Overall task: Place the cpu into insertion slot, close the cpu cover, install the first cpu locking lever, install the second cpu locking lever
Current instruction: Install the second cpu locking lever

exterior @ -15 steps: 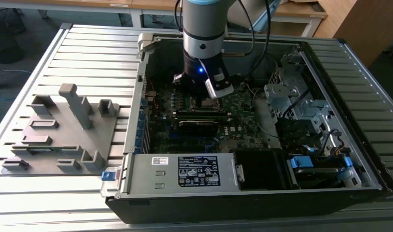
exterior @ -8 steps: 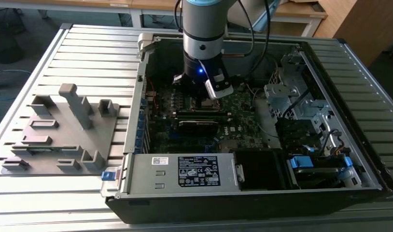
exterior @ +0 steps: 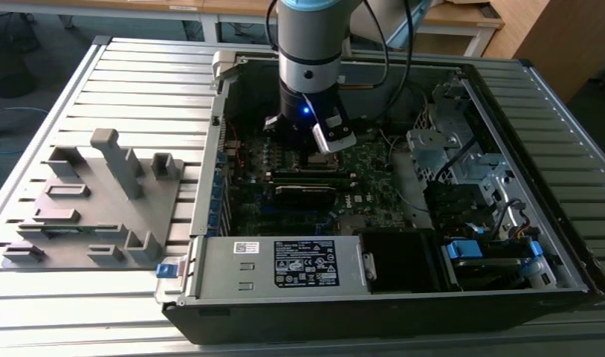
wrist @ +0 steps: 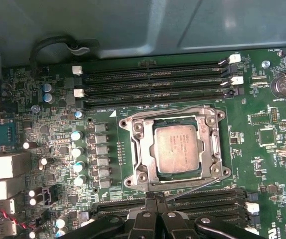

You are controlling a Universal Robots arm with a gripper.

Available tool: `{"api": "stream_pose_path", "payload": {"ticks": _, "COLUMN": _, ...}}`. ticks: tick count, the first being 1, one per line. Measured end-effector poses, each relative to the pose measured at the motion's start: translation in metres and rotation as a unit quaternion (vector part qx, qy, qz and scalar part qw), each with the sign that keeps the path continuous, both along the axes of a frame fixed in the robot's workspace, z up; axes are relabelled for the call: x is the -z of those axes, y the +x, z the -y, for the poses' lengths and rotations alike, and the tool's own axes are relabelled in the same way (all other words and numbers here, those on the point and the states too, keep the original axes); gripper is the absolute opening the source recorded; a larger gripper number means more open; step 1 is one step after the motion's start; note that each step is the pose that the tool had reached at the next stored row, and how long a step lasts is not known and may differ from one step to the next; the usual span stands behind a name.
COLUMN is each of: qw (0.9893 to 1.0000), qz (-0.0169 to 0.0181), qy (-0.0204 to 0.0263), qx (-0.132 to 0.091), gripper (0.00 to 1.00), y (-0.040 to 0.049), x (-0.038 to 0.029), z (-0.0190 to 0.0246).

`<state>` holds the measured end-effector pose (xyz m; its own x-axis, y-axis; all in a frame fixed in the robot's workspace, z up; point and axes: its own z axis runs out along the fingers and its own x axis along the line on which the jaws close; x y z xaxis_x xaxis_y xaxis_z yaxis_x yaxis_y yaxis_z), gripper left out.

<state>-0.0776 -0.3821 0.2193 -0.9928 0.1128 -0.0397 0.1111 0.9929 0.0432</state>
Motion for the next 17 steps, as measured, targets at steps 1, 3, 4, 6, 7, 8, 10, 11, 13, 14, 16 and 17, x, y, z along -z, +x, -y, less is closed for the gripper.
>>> {"api": "stream_pose_path", "payload": {"ticks": 1, "qw": 1.0000, "qz": 0.0000, "qy": 0.0001, "qx": 0.000, "gripper": 0.10, "y": -0.0005, "x": 0.0005, "z": 0.0000}}
{"api": "stream_pose_path", "payload": {"ticks": 3, "qw": 1.0000, "qz": 0.0000, "qy": 0.0000, "qx": 0.000, "gripper": 0.10, "y": -0.0015, "x": 0.0024, "z": -0.0001}}
{"api": "stream_pose_path", "payload": {"ticks": 4, "qw": 1.0000, "qz": 0.0000, "qy": 0.0000, "qx": 0.000, "gripper": 0.10, "y": -0.0019, "x": 0.0035, "z": 0.0000}}
{"api": "stream_pose_path", "payload": {"ticks": 6, "qw": 1.0000, "qz": 0.0000, "qy": 0.0000, "qx": 0.000, "gripper": 0.10, "y": -0.0027, "x": 0.0056, "z": 0.0000}}
{"api": "stream_pose_path", "payload": {"ticks": 7, "qw": 1.0000, "qz": 0.0000, "qy": 0.0000, "qx": 0.000, "gripper": 0.10, "y": -0.0030, "x": 0.0065, "z": 0.0000}}
{"api": "stream_pose_path", "payload": {"ticks": 8, "qw": 1.0000, "qz": 0.0000, "qy": 0.0000, "qx": 0.000, "gripper": 0.10, "y": -0.0032, "x": 0.0070, "z": 0.0000}}
{"api": "stream_pose_path", "payload": {"ticks": 10, "qw": 1.0000, "qz": -0.0001, "qy": -0.0001, "qx": 0.000, "gripper": 0.10, "y": -0.0033, "x": 0.0070, "z": 0.0001}}
{"api": "stream_pose_path", "payload": {"ticks": 11, "qw": 1.0000, "qz": -0.0001, "qy": -0.0001, "qx": 0.000, "gripper": 0.10, "y": -0.0033, "x": 0.0070, "z": 0.0000}}
{"api": "stream_pose_path", "payload": {"ticks": 13, "qw": 1.0000, "qz": 0.0000, "qy": -0.0001, "qx": 0.000, "gripper": 0.10, "y": -0.0033, "x": 0.0070, "z": 0.0000}}
{"api": "stream_pose_path", "payload": {"ticks": 14, "qw": 1.0000, "qz": 0.0000, "qy": -0.0001, "qx": 0.000, "gripper": 0.10, "y": -0.0034, "x": 0.0071, "z": 0.0000}}
{"api": "stream_pose_path", "payload": {"ticks": 16, "qw": 1.0000, "qz": 0.0001, "qy": -0.0001, "qx": 0.000, "gripper": 0.10, "y": -0.0045, "x": 0.0072, "z": -0.0001}}
{"api": "stream_pose_path", "payload": {"ticks": 17, "qw": 1.0000, "qz": 0.0001, "qy": -0.0001, "qx": 0.000, "gripper": 0.10, "y": -0.0053, "x": 0.0072, "z": 0.0000}}
